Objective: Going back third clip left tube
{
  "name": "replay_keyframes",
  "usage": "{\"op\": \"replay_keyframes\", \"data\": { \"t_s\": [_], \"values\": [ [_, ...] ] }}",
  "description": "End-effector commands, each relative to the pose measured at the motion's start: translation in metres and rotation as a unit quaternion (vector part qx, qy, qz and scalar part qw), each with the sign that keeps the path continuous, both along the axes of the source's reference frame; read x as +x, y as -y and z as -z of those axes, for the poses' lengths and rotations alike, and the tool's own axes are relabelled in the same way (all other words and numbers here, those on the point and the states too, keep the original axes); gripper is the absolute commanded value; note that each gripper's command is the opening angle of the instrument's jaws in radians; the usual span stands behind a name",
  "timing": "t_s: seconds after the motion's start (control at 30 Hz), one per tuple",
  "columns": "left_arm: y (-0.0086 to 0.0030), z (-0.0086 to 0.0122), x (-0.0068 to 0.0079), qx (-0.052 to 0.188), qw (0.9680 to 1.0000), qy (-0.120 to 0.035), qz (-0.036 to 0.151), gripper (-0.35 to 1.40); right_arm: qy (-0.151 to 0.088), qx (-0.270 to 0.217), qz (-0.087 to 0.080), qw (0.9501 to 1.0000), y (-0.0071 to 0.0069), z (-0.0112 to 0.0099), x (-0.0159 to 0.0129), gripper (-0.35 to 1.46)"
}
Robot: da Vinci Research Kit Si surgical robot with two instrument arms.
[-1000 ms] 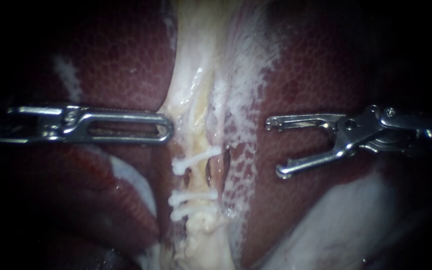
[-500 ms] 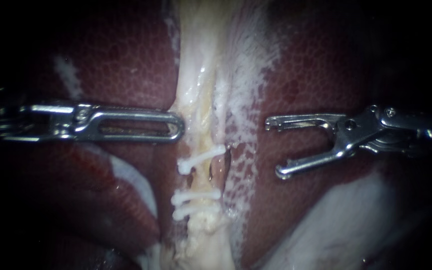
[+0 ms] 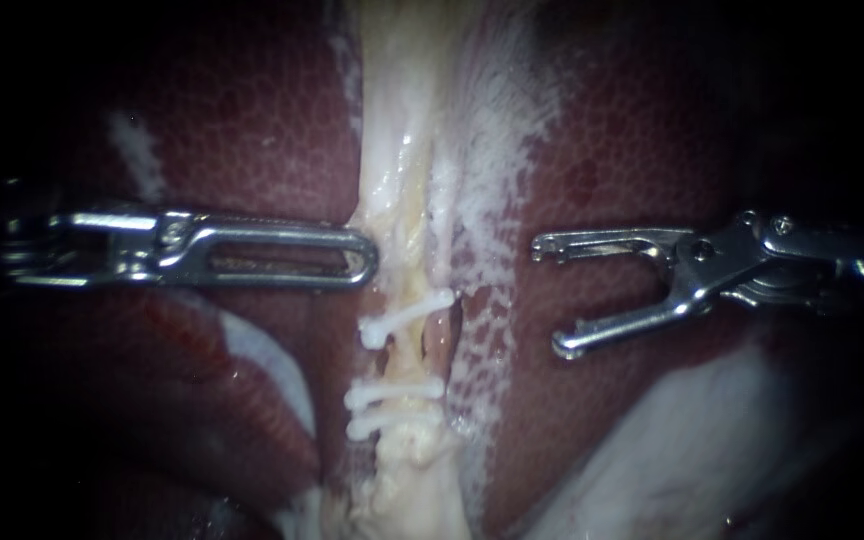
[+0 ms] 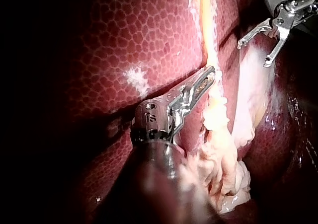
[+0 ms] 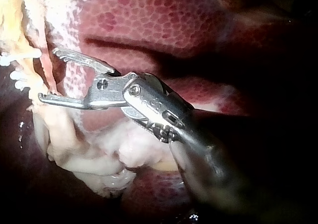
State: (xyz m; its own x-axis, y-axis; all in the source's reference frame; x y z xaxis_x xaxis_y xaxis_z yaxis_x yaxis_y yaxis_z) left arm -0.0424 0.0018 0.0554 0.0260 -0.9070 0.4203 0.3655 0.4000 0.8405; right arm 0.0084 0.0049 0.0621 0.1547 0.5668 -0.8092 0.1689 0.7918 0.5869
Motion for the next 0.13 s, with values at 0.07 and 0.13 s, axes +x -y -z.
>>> {"op": "replay_keyframes", "data": {
  "t_s": [0.07,0.13],
  "values": [
    [0.0,0.0,0.0001,0.0,1.0,0.0,0.0,-0.35,0.0,0.0,0.0,1.0,0.0,0.0,0.0,0.6],
    [0.0,0.0,0.0001,0.001,1.0,-0.001,-0.001,-0.35,0.0,0.0,0.0,1.0,0.0,0.0,0.0,0.6]
  ]
}}
